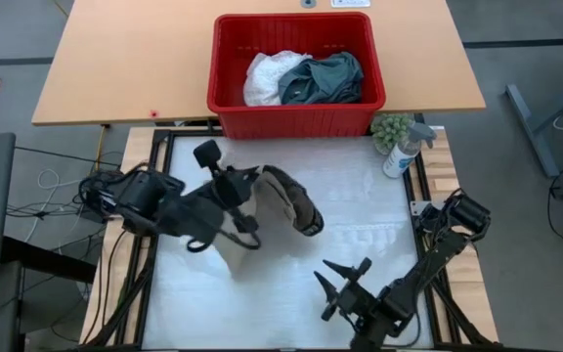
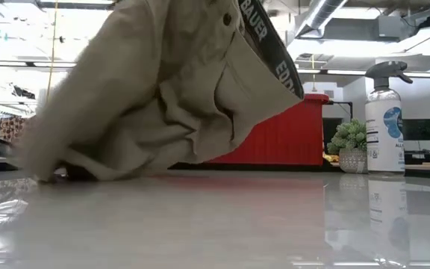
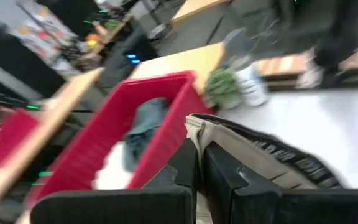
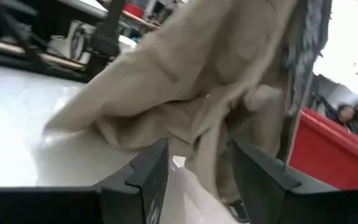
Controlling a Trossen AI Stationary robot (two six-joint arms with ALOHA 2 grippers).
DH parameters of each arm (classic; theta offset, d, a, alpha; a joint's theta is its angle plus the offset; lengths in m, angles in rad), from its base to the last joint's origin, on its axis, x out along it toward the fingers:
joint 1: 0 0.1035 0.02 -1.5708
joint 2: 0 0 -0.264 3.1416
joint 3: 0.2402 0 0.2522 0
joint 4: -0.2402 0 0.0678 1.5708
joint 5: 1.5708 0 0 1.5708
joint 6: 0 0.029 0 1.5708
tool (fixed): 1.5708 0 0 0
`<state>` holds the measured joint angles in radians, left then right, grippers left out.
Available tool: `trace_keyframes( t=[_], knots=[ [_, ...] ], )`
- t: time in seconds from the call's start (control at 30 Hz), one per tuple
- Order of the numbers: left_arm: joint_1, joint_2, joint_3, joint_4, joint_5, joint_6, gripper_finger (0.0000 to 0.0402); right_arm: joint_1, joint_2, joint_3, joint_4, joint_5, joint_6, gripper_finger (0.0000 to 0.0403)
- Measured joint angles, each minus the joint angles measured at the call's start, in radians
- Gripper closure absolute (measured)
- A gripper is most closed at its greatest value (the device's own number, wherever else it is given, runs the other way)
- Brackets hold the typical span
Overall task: Fold Laundry from Bin
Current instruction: Fold the brown short pants in the red bin
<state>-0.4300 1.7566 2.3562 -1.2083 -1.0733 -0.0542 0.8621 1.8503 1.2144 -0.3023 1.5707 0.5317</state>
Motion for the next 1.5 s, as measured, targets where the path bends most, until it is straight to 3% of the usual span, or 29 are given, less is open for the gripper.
trace_keyframes(
  t=[0.17, 0.4, 0.6, 0.77, 0.87, 1.07, 1.23, 1.37, 1.5],
  knots=[
    [-0.060, -0.044, 0.000, 0.036, -0.005, -0.112, 0.0401, -0.024, -0.004, 0.000, -0.004, 0.000, 0.025, 0.0210],
    [-0.164, -0.138, 0.000, 0.187, -0.109, -0.115, 0.0401, -0.041, -0.005, 0.000, -0.040, 0.000, 0.026, 0.0210],
    [-0.221, -0.207, 0.000, 0.245, -0.127, -0.115, 0.0401, -0.058, -0.005, 0.000, -0.018, -0.004, 0.029, 0.0208],
    [-0.237, -0.227, 0.000, 0.279, -0.152, -0.096, 0.0401, -0.075, -0.006, 0.000, 0.026, -0.042, 0.029, 0.0190],
    [-0.237, -0.227, 0.000, 0.299, -0.154, -0.074, 0.0401, -0.098, -0.006, 0.000, 0.092, -0.125, 0.017, 0.0170],
    [-0.219, -0.219, 0.000, 0.313, -0.152, -0.058, 0.0401, -0.171, -0.006, 0.000, 0.385, -0.349, -0.277, 0.0133],
    [-0.191, -0.216, -0.001, 0.328, -0.170, -0.063, 0.0401, -0.199, -0.006, 0.000, 0.702, -0.482, -0.658, 0.0126],
    [-0.138, -0.206, -0.003, 0.377, -0.196, -0.062, 0.0401, -0.194, -0.006, 0.000, 0.861, -0.507, -0.881, 0.0126],
    [-0.069, -0.189, -0.005, 0.415, -0.198, -0.061, 0.0401, -0.184, -0.006, 0.000, 0.907, -0.508, -0.984, 0.0126]
  ],
)
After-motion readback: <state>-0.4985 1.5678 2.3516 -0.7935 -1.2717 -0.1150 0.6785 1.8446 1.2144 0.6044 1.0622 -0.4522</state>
